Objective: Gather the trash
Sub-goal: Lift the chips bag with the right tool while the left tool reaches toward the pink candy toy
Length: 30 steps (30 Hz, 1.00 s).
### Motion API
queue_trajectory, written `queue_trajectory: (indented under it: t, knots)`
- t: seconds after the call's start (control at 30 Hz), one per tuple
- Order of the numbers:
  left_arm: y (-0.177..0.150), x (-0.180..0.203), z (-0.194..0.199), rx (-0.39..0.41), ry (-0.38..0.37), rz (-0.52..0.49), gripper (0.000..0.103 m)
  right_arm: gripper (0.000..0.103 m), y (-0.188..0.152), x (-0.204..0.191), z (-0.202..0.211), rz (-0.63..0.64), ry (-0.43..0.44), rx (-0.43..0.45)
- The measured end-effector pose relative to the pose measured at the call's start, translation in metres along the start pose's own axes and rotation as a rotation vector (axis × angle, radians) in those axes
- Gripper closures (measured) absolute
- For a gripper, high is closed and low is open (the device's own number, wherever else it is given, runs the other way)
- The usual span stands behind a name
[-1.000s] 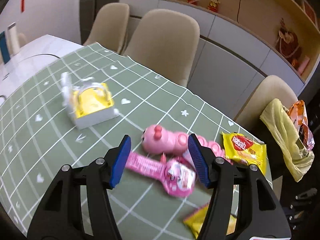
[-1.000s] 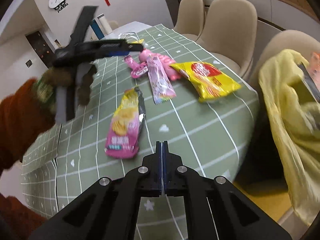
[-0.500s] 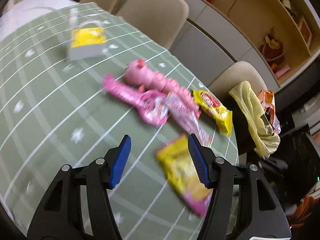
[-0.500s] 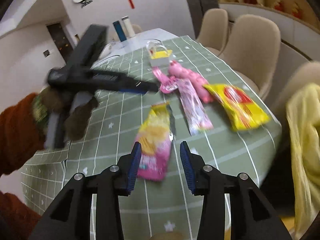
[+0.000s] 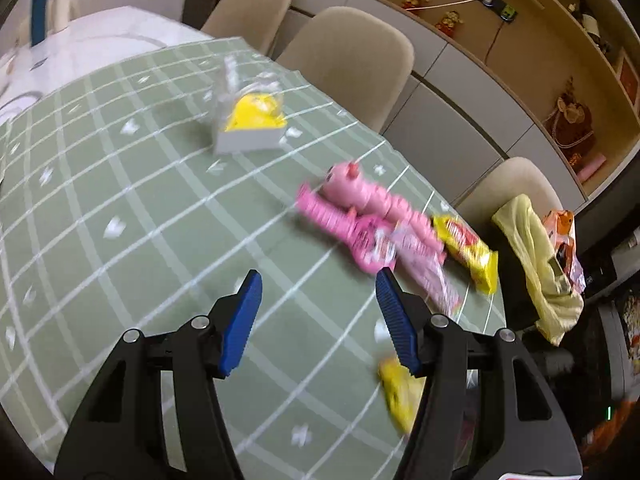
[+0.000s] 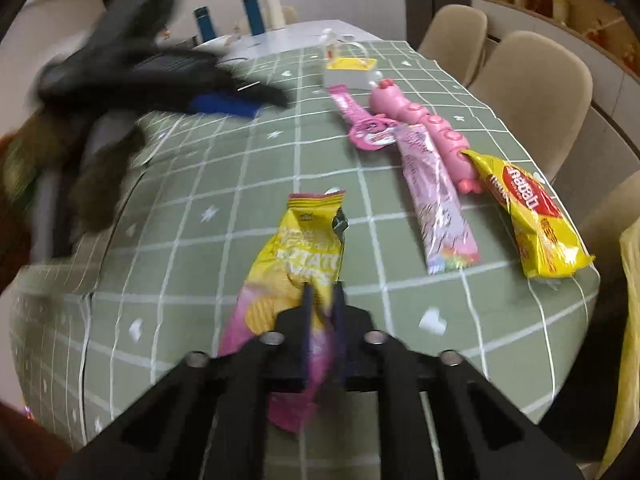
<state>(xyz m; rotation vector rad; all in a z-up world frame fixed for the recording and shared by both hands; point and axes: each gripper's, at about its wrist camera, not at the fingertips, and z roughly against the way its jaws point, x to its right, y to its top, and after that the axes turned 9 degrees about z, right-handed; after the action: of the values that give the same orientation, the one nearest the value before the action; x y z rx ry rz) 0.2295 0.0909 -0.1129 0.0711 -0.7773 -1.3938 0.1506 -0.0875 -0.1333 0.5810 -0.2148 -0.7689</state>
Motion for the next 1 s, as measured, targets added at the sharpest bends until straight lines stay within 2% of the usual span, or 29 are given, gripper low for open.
queue_trajectory:
  t: [0.1, 0.17, 0.33, 0.43, 0.5, 0.6, 0.7, 0.77, 0.8, 0.9, 0.97, 1.0]
  knots:
    - [0.023, 0.011, -0.019, 0.021, -0.017, -0.018, 0.047, 0.100, -0.018, 0.006, 0.024, -0.052, -0.031, 0.018]
    - [0.037, 0.018, -0.032, 0.030, -0.012, -0.046, 0.047, 0.100, -0.031, 0.021, 0.045, -0.133, -0.071, 0.041]
    - [0.051, 0.016, -0.067, -0.062, -0.014, -0.047, 0.047, 0.100, -0.065, 0.055, 0.090, -0.321, -0.138, 0.088]
    - [0.040, 0.013, -0.069, -0.089, -0.014, -0.061, 0.047, 0.100, -0.079, 0.069, 0.102, -0.389, -0.165, 0.099]
    - [0.027, 0.016, -0.061, -0.112, -0.057, -0.074, 0.047, 0.100, -0.085, 0.074, 0.104, -0.415, -0.171, 0.100]
    - [0.004, 0.026, -0.052, -0.189, -0.120, -0.096, 0.047, 0.100, -0.087, 0.076, 0.101, -0.435, -0.164, 0.099]
    - [-0.027, 0.046, -0.038, -0.263, -0.189, -0.197, 0.047, 0.100, -0.084, 0.071, 0.100, -0.416, -0.165, 0.101]
    - [-0.038, 0.052, -0.025, -0.254, -0.208, -0.238, 0.047, 0.100, -0.081, 0.064, 0.101, -0.386, -0.170, 0.103]
    - [-0.037, 0.054, -0.020, -0.234, -0.195, -0.245, 0.047, 0.100, -0.080, 0.062, 0.102, -0.373, -0.169, 0.103]
    - [-0.017, 0.050, -0.017, -0.125, -0.077, -0.218, 0.047, 0.100, -0.078, 0.058, 0.099, -0.361, -0.161, 0.100]
    - [0.001, 0.041, -0.027, -0.065, 0.048, -0.146, 0.047, 0.100, -0.078, 0.057, 0.098, -0.361, -0.159, 0.096]
    - [0.010, 0.036, -0.034, -0.055, 0.069, -0.099, 0.047, 0.100, -0.079, 0.056, 0.100, -0.360, -0.160, 0.095]
